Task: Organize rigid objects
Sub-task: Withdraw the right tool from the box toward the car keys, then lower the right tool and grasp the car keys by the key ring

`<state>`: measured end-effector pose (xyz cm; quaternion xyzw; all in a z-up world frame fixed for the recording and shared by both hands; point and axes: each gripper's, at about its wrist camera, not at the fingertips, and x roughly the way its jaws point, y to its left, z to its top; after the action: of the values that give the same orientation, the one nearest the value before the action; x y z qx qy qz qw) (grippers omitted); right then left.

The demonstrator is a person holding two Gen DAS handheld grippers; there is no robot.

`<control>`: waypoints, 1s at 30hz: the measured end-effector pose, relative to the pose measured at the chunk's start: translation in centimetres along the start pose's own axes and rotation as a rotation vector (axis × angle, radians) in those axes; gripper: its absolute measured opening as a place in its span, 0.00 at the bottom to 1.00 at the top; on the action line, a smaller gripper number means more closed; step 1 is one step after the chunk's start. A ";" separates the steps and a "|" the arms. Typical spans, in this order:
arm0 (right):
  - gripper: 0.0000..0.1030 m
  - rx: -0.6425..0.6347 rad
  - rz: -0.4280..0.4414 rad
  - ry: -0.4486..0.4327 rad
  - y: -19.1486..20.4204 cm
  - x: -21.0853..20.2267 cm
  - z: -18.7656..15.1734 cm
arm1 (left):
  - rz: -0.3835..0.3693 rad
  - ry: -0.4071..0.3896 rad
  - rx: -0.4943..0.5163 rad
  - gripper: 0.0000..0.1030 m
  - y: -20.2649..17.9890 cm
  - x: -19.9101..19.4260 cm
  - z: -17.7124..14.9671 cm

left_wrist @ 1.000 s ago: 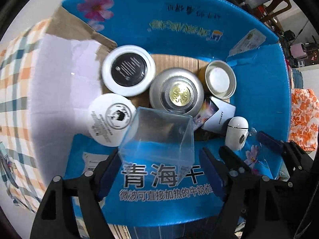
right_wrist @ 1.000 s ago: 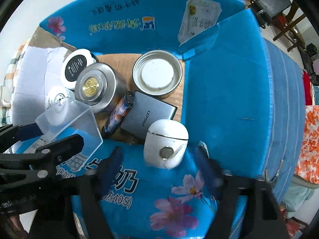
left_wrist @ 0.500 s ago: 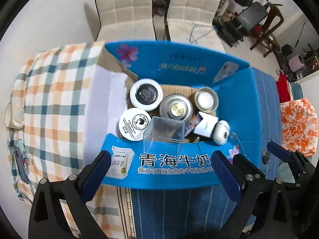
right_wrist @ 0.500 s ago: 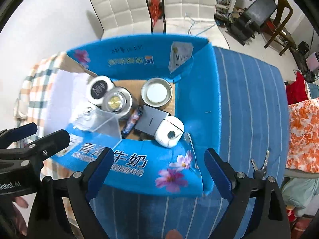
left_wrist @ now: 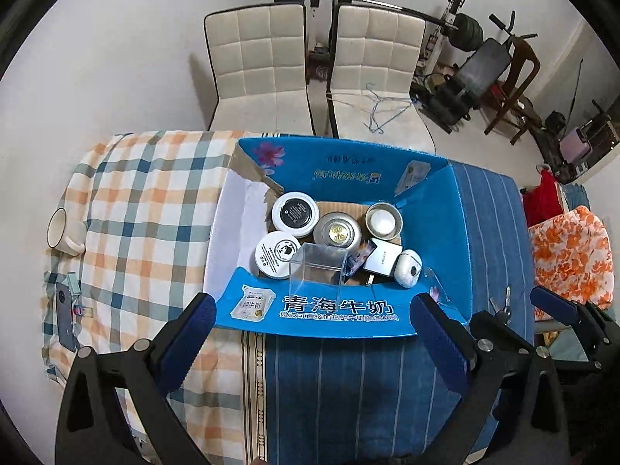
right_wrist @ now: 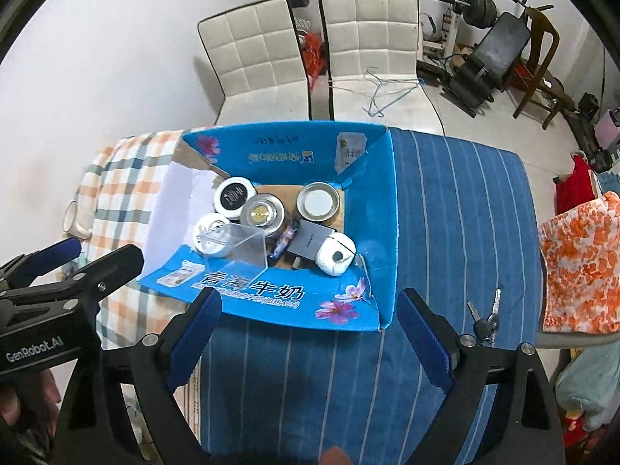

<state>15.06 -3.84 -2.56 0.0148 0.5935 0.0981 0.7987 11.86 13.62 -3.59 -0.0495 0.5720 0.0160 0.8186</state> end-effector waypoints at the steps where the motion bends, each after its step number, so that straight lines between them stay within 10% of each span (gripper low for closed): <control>1: 0.91 0.004 0.006 -0.002 -0.2 -0.3 -0.1 | -0.002 -0.004 -0.002 1.00 -0.1 -0.2 0.0; 18: 0.91 0.463 -0.284 0.139 -23.4 6.3 -7.2 | -0.067 0.034 0.060 1.00 -9.4 5.6 -0.5; 30: 0.91 0.537 -0.208 0.232 -30.7 15.5 -10.6 | -0.008 0.149 0.138 1.00 -15.5 13.6 -1.4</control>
<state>13.54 -32.18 -24.59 0.1532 0.6838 -0.1436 0.6988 16.53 -2.33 -15.89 0.0036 0.6307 -0.0305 0.7754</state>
